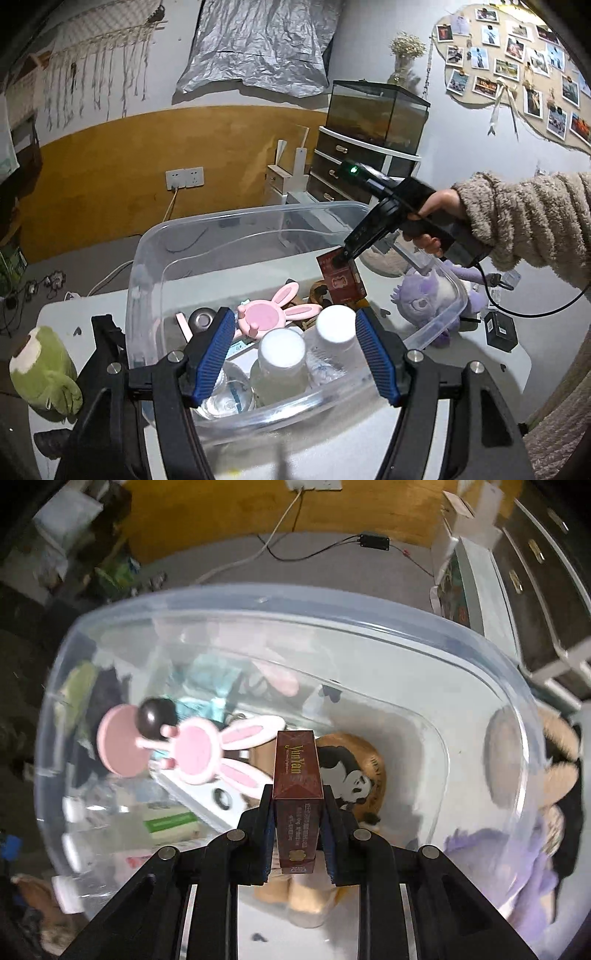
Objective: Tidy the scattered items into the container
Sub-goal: 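Lower the red pack into the clear box and open the right tool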
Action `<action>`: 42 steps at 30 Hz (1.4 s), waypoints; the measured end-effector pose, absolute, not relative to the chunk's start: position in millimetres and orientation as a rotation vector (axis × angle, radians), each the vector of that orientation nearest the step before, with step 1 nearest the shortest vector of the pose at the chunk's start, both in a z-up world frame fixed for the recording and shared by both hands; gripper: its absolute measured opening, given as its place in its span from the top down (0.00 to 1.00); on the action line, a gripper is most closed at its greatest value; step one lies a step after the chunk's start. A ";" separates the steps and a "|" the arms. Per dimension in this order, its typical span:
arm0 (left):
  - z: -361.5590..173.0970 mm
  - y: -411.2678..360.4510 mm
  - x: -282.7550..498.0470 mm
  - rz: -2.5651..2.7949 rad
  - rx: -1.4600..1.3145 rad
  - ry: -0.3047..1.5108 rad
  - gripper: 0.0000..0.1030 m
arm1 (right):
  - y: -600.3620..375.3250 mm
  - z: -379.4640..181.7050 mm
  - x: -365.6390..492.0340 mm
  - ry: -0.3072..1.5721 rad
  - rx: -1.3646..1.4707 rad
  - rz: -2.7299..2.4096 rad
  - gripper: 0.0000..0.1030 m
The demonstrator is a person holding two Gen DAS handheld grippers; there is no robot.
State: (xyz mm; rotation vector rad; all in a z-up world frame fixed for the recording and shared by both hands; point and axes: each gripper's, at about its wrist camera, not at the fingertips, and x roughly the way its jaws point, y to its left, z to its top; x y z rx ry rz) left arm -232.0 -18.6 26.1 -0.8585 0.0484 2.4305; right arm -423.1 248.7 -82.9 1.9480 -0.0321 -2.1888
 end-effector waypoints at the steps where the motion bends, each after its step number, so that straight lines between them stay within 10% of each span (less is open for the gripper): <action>1: 25.3 -20.5 -232.3 2.430 -0.859 0.039 0.35 | 244.7 -86.2 -424.8 0.008 1.965 -2.191 0.78; 16: 18.3 -32.7 -235.7 2.416 -0.839 -0.031 0.35 | 163.3 -140.9 -404.1 1.288 1.805 -2.052 0.78; 19: 17.0 -36.1 -234.7 2.413 -0.844 -0.039 0.34 | 154.4 -150.7 -402.9 1.294 1.804 -1.951 0.76; 24: 13.9 -41.0 -233.6 2.421 -0.856 -0.048 0.35 | 153.4 -136.6 -406.7 1.040 1.874 -1.909 0.31; 32: 9.2 -45.4 -232.2 2.434 -0.878 -0.074 0.34 | 181.2 -80.5 -430.2 0.666 1.951 -1.991 0.32; 36: 8.2 -44.8 -229.5 2.433 -0.879 -0.074 0.34 | 196.1 -91.0 -423.7 0.473 2.081 -1.871 0.75; 42: 7.2 -45.1 -228.0 2.440 -0.883 -0.084 0.34 | 200.0 -133.0 -404.4 0.556 2.201 -1.714 0.78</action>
